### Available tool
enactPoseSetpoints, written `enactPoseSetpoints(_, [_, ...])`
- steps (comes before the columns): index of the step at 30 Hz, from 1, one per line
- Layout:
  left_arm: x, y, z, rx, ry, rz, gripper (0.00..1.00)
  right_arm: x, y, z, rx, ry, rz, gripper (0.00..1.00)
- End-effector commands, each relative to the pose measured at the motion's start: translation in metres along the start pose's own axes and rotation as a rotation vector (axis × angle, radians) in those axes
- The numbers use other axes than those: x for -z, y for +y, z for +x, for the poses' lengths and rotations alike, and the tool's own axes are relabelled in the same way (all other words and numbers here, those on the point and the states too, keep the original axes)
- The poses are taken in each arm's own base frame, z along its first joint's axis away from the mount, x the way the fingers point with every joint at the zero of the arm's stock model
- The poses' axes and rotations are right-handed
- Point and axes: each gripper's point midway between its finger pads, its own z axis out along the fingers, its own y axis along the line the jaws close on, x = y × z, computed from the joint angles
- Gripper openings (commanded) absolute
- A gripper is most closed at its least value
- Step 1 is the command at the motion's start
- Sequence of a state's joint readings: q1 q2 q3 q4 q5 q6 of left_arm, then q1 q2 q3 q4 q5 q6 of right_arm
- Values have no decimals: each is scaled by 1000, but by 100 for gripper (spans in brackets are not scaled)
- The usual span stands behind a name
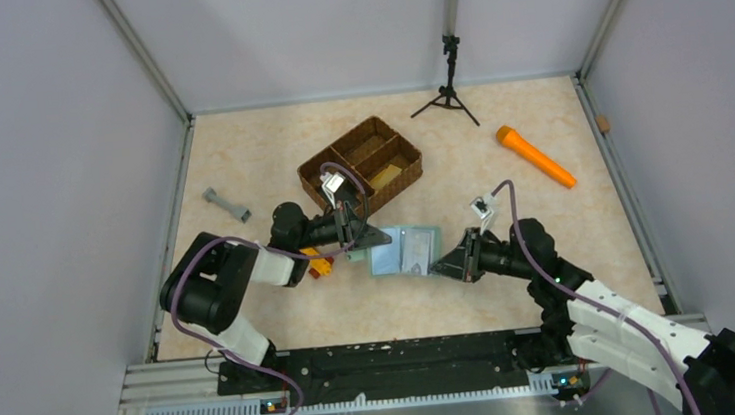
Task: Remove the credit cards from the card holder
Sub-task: Remove the credit card from the card holder.
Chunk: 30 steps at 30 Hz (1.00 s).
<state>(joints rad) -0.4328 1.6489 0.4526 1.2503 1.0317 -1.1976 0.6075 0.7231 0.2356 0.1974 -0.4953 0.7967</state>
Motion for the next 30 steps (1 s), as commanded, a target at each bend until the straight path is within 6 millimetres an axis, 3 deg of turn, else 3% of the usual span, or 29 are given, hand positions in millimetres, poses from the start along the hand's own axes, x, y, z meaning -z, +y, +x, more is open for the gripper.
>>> enactPoseSetpoints(1, [-1,-15,-10,-87,-18,42,0,1,25,-24,57,-73,-74,0])
enactPoseSetpoints(8, [-6,-3,-8,-80,-11,-12,0,-2,38,-36,79,-96,-119,0])
enactPoseSetpoints(14, [-19,15,2,-132,30,-145,0,-15,38,-35,76,-35,-105,0])
enactPoseSetpoints(19, [-25,18,9,-119,58,-152,0,-22,36,-36,76,-24,-74,0])
enactPoseSetpoints(23, [-31,18,13,-115,77,-140,0,-25,3,-34,41,-9,105,0])
enactPoseSetpoints(27, [-38,21,19,-107,102,-136,0,-28,-27,-19,-3,42,214,0])
enactPoseSetpoints(29, [-41,22,22,-106,111,-135,0,-30,-37,-12,-28,58,244,7])
enactPoseSetpoints(30, [-41,23,23,-103,114,-137,0,-31,-40,-10,-41,59,254,17])
